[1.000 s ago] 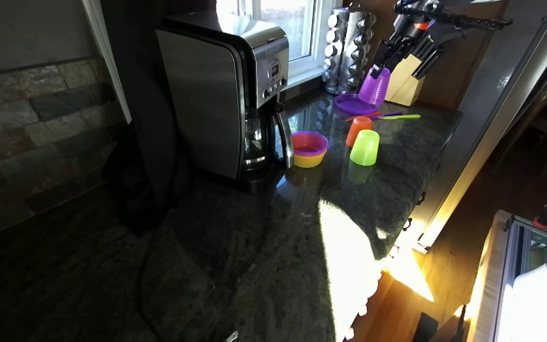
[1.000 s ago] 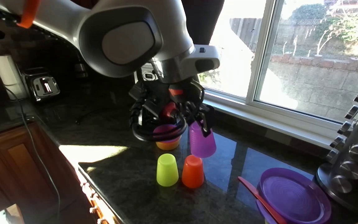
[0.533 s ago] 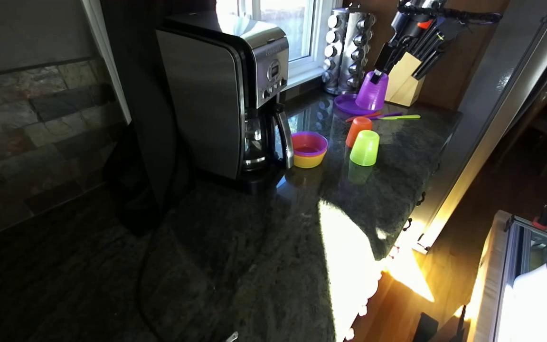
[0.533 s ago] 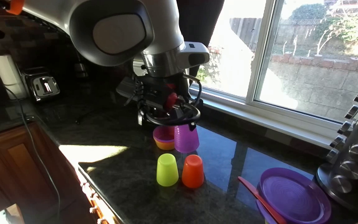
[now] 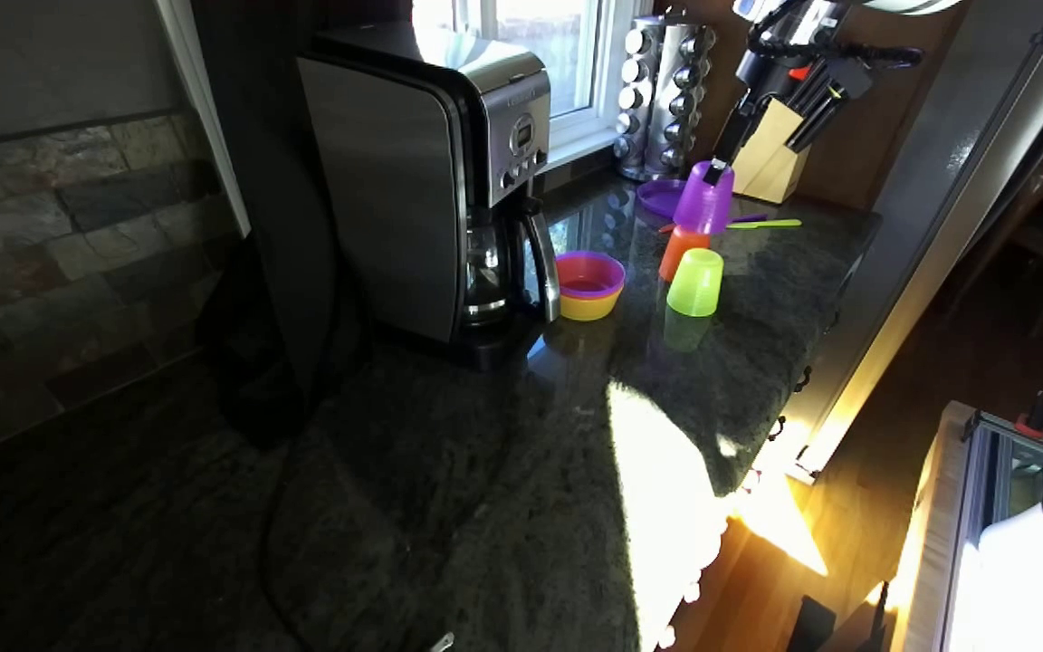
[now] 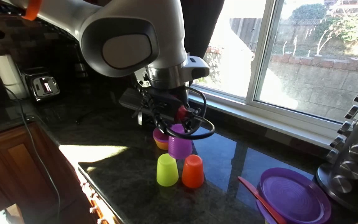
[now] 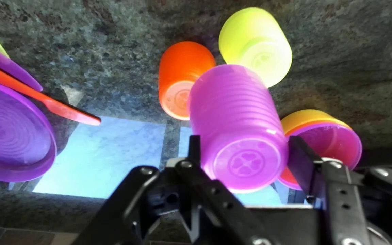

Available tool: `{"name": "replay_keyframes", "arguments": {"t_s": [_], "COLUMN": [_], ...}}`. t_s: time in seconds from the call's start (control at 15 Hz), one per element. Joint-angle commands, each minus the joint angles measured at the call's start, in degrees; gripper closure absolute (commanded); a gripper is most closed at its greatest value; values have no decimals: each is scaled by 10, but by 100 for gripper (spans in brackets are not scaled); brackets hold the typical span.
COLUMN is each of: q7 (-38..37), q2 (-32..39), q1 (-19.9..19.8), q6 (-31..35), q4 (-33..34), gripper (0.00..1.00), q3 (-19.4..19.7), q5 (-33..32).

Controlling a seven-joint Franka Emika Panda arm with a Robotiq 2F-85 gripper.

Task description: Move the yellow cup closer to the orange cup then place the purple cup on top of the two cups to make a tower.

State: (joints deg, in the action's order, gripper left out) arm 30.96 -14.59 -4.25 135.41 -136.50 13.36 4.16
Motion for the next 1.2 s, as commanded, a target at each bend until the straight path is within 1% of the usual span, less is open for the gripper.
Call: {"name": "replay_keyframes", "arguments": {"t_s": [0.0, 0.27, 1.13], "q7": [32, 22, 30], "q2": [13, 30, 68], "q1": [5, -1, -7], "q6": [-29, -25, -32], "q4": [10, 14, 41], "gripper": [61, 61, 61], "q3": [9, 3, -2], "q5": [23, 15, 22]}}
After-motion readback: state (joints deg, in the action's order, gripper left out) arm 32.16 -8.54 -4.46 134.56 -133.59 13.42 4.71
